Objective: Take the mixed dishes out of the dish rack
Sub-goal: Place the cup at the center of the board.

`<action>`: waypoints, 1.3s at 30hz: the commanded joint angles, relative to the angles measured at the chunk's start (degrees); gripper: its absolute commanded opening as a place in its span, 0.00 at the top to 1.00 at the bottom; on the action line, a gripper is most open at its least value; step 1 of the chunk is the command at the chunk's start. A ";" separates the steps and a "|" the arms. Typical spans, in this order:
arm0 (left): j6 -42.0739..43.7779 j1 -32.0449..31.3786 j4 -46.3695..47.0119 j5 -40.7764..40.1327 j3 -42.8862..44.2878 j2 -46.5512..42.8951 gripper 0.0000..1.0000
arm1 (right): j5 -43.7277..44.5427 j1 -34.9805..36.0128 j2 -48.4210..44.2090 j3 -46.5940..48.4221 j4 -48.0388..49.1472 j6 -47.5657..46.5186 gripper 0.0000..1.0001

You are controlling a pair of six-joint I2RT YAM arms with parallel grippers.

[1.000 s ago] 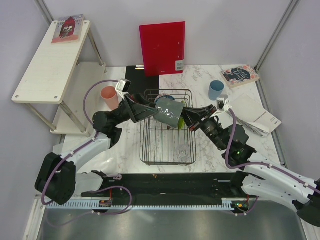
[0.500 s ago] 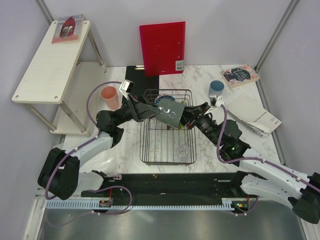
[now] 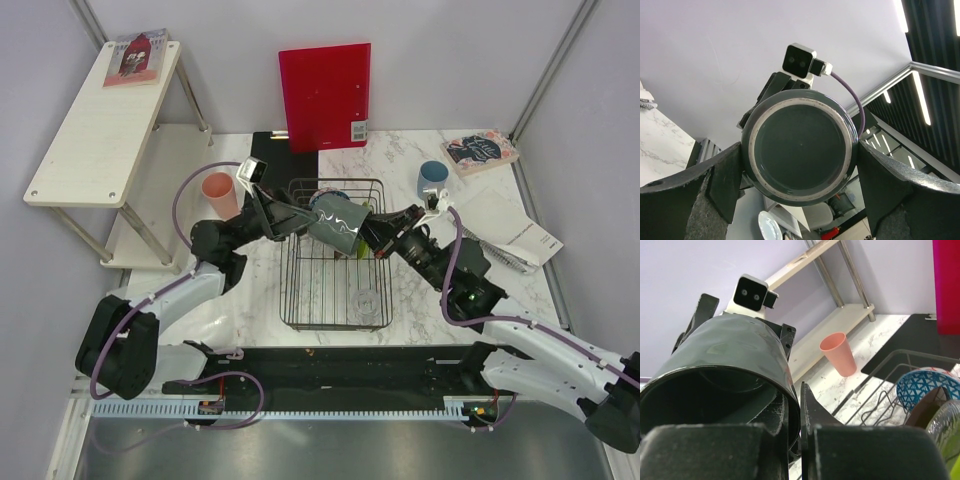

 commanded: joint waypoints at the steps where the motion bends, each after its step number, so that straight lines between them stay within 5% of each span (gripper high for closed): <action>1: 10.16 -0.97 -12.83 4.42 4.09 -1.00 0.27 | -1.15 0.59 -2.31 5.19 -3.96 -2.74 1.00; 3: 13.51 -0.88 -19.96 3.37 5.66 -2.58 0.01 | -0.97 0.59 -3.45 5.81 -5.89 -3.36 1.00; 15: 39.36 4.21 -74.46 -20.00 17.54 -9.09 0.01 | 8.93 0.59 -9.78 10.55 -20.91 -8.46 1.00; 21: 39.02 5.63 -79.94 -27.91 15.70 -11.90 0.01 | 21.59 0.59 -10.05 14.68 -32.95 -9.08 1.00; 22: 38.93 5.71 -81.60 -29.05 15.52 -12.34 0.01 | 29.18 0.59 -9.26 16.08 -35.75 -8.73 1.00; 27: 41.47 5.71 -87.23 -35.56 15.43 -14.10 0.01 | 44.89 -2.29 3.21 28.82 -57.82 -7.51 1.00; 35: 42.44 5.71 -94.52 -36.54 15.34 -14.63 0.01 | 25.86 -27.60 12.52 31.82 -65.13 3.56 1.00; 39: 43.06 5.71 -96.99 -37.15 15.52 -14.80 0.01 | 19.95 -32.98 17.45 32.53 -65.84 8.93 1.00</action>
